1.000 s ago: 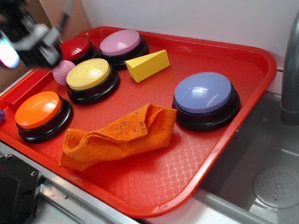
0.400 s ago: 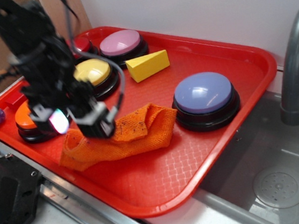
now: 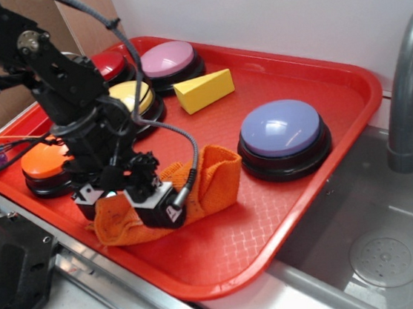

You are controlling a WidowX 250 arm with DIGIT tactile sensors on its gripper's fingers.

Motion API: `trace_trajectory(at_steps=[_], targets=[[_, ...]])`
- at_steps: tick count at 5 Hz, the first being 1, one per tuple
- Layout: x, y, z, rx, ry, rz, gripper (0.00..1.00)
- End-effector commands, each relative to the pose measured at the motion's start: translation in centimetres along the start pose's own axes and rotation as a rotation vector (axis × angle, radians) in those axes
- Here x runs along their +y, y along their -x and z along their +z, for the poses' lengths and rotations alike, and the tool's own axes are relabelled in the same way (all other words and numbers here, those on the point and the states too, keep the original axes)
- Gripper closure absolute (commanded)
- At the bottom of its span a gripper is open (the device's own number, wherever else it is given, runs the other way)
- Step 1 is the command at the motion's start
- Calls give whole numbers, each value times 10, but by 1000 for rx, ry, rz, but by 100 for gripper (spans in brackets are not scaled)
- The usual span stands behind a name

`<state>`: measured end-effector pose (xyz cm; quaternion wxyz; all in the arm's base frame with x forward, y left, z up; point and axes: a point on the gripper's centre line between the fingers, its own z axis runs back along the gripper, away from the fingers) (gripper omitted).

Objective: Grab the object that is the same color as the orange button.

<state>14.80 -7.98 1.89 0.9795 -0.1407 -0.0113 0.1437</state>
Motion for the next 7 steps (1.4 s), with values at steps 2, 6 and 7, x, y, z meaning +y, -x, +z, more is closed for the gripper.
trace_trajectory(at_steps=[2,6,7], targets=[[3,-2,-3,-50,-77,-25,100],[7,-55,122,-130,-283,-43,100],[7,-72,160,-166,-291,-78,100]])
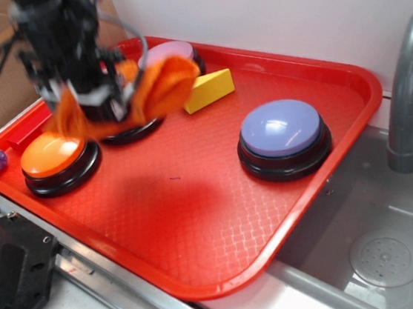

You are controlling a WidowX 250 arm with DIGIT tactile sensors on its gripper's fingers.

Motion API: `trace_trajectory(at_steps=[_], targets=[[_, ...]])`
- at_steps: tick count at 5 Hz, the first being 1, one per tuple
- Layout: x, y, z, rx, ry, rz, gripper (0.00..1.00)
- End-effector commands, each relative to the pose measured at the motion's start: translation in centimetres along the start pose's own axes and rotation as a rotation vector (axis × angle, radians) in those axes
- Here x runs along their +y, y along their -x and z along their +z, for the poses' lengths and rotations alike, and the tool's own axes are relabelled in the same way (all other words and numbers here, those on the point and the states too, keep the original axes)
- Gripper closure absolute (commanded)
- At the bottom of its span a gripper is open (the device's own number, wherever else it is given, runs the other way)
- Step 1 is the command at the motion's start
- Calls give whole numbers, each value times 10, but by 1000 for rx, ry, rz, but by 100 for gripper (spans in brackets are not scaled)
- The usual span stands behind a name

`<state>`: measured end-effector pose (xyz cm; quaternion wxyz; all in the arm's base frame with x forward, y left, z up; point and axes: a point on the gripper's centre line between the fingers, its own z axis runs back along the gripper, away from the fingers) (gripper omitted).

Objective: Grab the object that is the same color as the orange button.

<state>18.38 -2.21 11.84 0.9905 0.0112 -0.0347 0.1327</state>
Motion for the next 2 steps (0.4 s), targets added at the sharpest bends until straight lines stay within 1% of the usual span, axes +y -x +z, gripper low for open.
trace_trajectory(at_steps=[1,2], targets=[[11,-39,71,-147,12,-52,100],[7,-40,65,-98,30,-40,100]])
